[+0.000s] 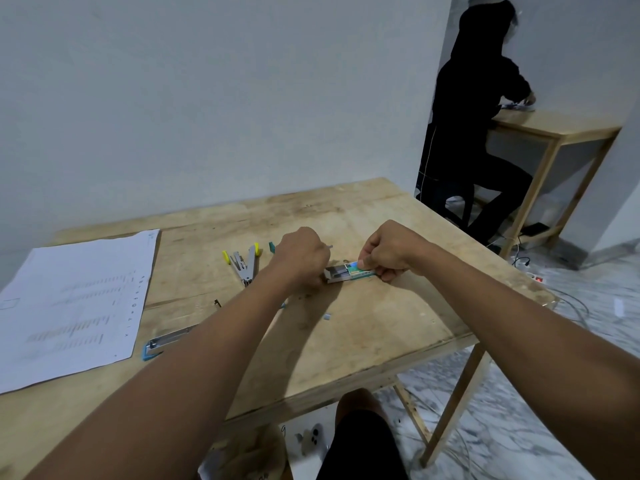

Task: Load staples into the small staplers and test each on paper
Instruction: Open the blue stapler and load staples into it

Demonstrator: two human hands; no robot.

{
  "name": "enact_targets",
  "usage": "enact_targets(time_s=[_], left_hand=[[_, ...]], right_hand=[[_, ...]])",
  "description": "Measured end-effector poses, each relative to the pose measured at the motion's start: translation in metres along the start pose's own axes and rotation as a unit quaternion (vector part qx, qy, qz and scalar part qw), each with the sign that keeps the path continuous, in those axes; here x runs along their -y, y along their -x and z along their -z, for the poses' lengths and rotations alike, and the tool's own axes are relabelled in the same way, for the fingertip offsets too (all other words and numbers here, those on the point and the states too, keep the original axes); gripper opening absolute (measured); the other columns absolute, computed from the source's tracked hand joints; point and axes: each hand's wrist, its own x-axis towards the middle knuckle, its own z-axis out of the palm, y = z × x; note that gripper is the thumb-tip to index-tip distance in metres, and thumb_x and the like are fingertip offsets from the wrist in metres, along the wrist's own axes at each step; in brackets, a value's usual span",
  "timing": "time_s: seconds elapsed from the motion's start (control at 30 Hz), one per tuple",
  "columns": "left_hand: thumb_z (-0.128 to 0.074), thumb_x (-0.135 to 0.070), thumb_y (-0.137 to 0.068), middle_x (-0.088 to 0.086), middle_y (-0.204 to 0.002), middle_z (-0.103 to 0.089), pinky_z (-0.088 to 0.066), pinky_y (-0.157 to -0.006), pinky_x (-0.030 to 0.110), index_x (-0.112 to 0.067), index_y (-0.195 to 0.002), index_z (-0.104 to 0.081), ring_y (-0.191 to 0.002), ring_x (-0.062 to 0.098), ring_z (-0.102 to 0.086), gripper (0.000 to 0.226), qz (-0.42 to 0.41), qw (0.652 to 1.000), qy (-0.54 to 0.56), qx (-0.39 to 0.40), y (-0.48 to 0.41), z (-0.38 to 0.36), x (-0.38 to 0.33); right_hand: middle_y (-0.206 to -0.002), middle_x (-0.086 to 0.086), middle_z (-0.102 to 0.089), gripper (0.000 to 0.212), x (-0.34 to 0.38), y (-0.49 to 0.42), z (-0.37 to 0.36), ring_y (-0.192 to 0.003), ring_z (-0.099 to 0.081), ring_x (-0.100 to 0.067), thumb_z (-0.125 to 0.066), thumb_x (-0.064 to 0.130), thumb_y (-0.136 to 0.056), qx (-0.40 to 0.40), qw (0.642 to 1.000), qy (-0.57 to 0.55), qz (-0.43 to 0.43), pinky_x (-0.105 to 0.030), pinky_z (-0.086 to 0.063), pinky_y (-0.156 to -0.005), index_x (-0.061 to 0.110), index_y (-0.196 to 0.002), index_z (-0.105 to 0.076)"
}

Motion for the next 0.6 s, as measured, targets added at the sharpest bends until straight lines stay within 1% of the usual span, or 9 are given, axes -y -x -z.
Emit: enact_targets(time_s=[0.03, 0.07, 0.13, 0.2, 0.27, 0.33, 0.43, 0.53, 0.6], left_hand=[[-0.054, -0.016, -0.092, 0.016, -0.069, -0.061, -0.052, -0.068, 0.037, 0.002, -0.075, -0.063, -0.078, 0.034, -0.065, 0.026, 0.001, 1.000, -0.010, 0.024, 0.001, 0.001, -0.001], [-0.059, -0.022, -0.092, 0.013, -0.061, -0.052, -0.049, -0.070, 0.036, 0.005, -0.086, -0.068, -0.079, 0.033, -0.061, 0.029, 0.016, 0.999, -0.020, 0.033, 0.004, 0.001, -0.004], [-0.062, -0.034, -0.091, 0.007, -0.057, -0.037, -0.044, -0.072, 0.034, 0.007, -0.097, -0.068, -0.074, 0.027, -0.049, 0.041, 0.011, 0.999, -0.025, 0.036, 0.009, 0.005, -0.008], [-0.057, -0.034, -0.094, 0.015, -0.064, -0.048, -0.047, -0.075, 0.033, 0.009, -0.104, -0.065, -0.076, 0.027, -0.055, 0.045, 0.007, 0.997, 0.062, 0.042, 0.011, 0.002, -0.006], [-0.049, -0.019, -0.098, 0.022, -0.084, -0.063, -0.057, -0.074, 0.034, 0.010, -0.111, -0.061, -0.081, 0.028, -0.067, 0.034, 0.058, 0.971, 0.232, 0.019, 0.007, -0.007, -0.005], [-0.045, -0.010, -0.096, 0.019, -0.092, -0.067, -0.062, -0.068, 0.035, 0.005, -0.107, -0.059, -0.077, 0.027, -0.071, 0.023, 0.086, 0.951, 0.297, -0.012, 0.005, -0.011, -0.004], [-0.053, -0.011, -0.090, 0.021, -0.094, -0.072, -0.061, -0.072, 0.040, 0.008, -0.099, -0.065, -0.082, 0.031, -0.073, 0.023, 0.086, 0.954, 0.284, -0.046, 0.004, -0.009, 0.001], [-0.059, -0.002, -0.085, 0.022, -0.078, -0.074, -0.060, -0.077, 0.042, 0.008, -0.078, -0.070, -0.077, 0.034, -0.073, 0.016, 0.088, 0.950, 0.293, -0.057, 0.006, -0.002, 0.005], [-0.063, 0.001, -0.085, 0.016, -0.062, -0.071, -0.060, -0.077, 0.043, 0.000, -0.064, -0.066, -0.070, 0.032, -0.073, 0.022, 0.103, 0.946, 0.306, -0.042, 0.007, 0.002, 0.006]], right_hand=[[-0.070, -0.016, -0.063, 0.013, 0.001, 0.000, -0.001, -0.059, -0.058, -0.023, -0.076, 0.008, -0.082, 0.001, 1.000, -0.002, 0.002, -0.035, -0.060, -0.063, -0.003, -0.088, -0.074], [-0.070, -0.016, -0.063, 0.013, 0.002, 0.000, -0.002, -0.058, -0.058, -0.024, -0.076, 0.008, -0.082, 0.004, 1.000, -0.003, 0.004, -0.037, -0.060, -0.066, -0.003, -0.089, -0.074], [-0.068, -0.018, -0.062, 0.014, 0.005, 0.001, -0.004, -0.052, -0.055, -0.022, -0.074, 0.005, -0.083, 0.015, 1.000, -0.013, 0.008, -0.034, -0.058, -0.061, -0.006, -0.092, -0.073], [-0.068, -0.019, -0.061, 0.016, 0.008, 0.003, -0.008, -0.047, -0.052, -0.020, -0.073, 0.003, -0.083, 0.030, 0.999, -0.021, 0.020, -0.031, -0.054, -0.056, -0.009, -0.094, -0.072], [-0.070, -0.018, -0.063, 0.015, 0.010, 0.004, -0.011, -0.049, -0.055, -0.020, -0.075, 0.003, -0.081, 0.029, 0.999, -0.004, 0.031, -0.028, -0.055, -0.054, -0.007, -0.092, -0.073], [-0.069, -0.017, -0.064, 0.013, 0.010, 0.003, -0.012, -0.053, -0.057, -0.021, -0.076, 0.005, -0.080, 0.022, 0.999, 0.012, 0.037, -0.028, -0.058, -0.053, -0.004, -0.089, -0.074], [-0.067, -0.015, -0.065, 0.007, 0.011, 0.003, -0.012, -0.053, -0.058, -0.021, -0.077, 0.007, -0.080, 0.015, 0.999, 0.017, 0.033, -0.029, -0.058, -0.055, 0.001, -0.083, -0.074], [-0.064, -0.013, -0.065, 0.006, 0.011, 0.003, -0.013, -0.052, -0.058, -0.021, -0.077, 0.006, -0.079, 0.012, 0.999, 0.026, 0.034, -0.031, -0.058, -0.056, 0.002, -0.083, -0.074], [-0.064, -0.014, -0.065, 0.007, 0.011, 0.004, -0.013, -0.056, -0.060, -0.022, -0.077, 0.006, -0.079, 0.011, 0.999, 0.028, 0.035, -0.032, -0.059, -0.058, 0.002, -0.084, -0.074]])
